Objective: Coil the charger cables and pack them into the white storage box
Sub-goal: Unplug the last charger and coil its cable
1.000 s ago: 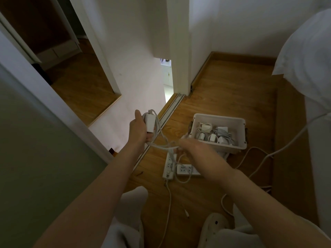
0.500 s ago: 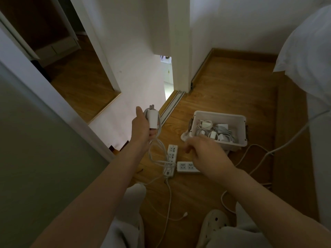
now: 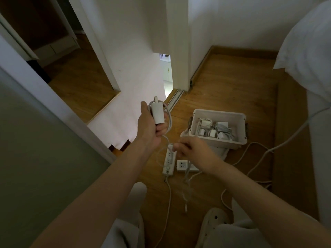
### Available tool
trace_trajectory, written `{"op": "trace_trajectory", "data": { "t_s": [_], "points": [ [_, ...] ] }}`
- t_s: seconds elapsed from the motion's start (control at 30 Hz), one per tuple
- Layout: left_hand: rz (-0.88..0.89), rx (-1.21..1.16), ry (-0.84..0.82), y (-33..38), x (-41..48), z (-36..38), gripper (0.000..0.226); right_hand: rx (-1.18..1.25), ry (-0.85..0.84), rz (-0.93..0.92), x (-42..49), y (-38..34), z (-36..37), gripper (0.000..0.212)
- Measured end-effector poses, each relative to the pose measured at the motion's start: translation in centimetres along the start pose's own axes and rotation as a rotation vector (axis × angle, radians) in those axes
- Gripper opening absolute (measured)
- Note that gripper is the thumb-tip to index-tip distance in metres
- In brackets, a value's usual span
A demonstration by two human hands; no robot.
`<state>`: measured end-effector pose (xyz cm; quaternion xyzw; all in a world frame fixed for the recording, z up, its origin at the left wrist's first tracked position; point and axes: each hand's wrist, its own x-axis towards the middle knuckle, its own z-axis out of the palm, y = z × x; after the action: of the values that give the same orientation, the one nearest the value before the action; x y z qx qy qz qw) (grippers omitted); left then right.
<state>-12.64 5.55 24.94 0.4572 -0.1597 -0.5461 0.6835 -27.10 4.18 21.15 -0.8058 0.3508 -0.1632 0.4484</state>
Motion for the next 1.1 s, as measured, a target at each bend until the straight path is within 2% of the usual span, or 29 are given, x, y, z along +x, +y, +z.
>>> {"op": "trace_trajectory", "data": {
  "t_s": [0.13, 0.33, 0.5, 0.57, 0.67, 0.77, 0.83, 0.87, 0.97, 1.03, 1.1],
  "points": [
    [0.064, 0.070, 0.050, 0.7, 0.5, -1.1, 0.058, -0.014, 0.095, 0.084, -0.1, 1.6, -1.8, 0.025],
    [0.101, 0.276, 0.252, 1.0, 0.9, -1.7, 0.054, -0.014, 0.272, 0.262, 0.3, 4.5, -2.9, 0.019],
    [0.159, 0.231, 0.320, 2.6, 0.9, -3.2, 0.047, -0.167, 0.338, 0.393, -0.1, 6.7, -4.0, 0.014],
    [0.134, 0.203, 0.278, 2.8, 0.6, -3.4, 0.047, -0.247, 0.271, 0.411, 0.1, 6.8, -3.6, 0.014],
    [0.077, 0.131, 0.170, 1.9, 0.2, -2.4, 0.054, -0.371, 0.024, 0.450, 0.4, 5.4, -2.3, 0.020],
    [0.014, 0.073, 0.094, 0.9, 0.1, -1.3, 0.056, -0.465, -0.107, 0.327, 0.3, 3.1, -1.4, 0.042],
    [-0.024, 0.050, 0.084, 0.3, 0.1, -0.8, 0.055, -0.349, -0.058, 0.147, 0.2, 1.8, -0.8, 0.061],
    [-0.042, 0.040, 0.073, 0.0, 0.1, -0.6, 0.055, -0.192, -0.028, 0.078, 0.2, 1.1, -0.4, 0.065],
    [-0.106, -0.010, 0.025, -1.1, 0.0, 0.0, 0.057, 0.394, 0.002, 0.019, 0.3, -0.9, 1.0, 0.051],
    [-0.143, -0.030, 0.004, -1.5, 0.1, 0.2, 0.058, 0.544, -0.044, 0.021, 0.4, -1.4, 1.8, 0.042],
    [-0.167, -0.033, -0.016, -1.5, 0.2, 0.2, 0.058, 0.576, -0.098, -0.019, 0.6, -1.1, 1.7, 0.033]
  ]
}}
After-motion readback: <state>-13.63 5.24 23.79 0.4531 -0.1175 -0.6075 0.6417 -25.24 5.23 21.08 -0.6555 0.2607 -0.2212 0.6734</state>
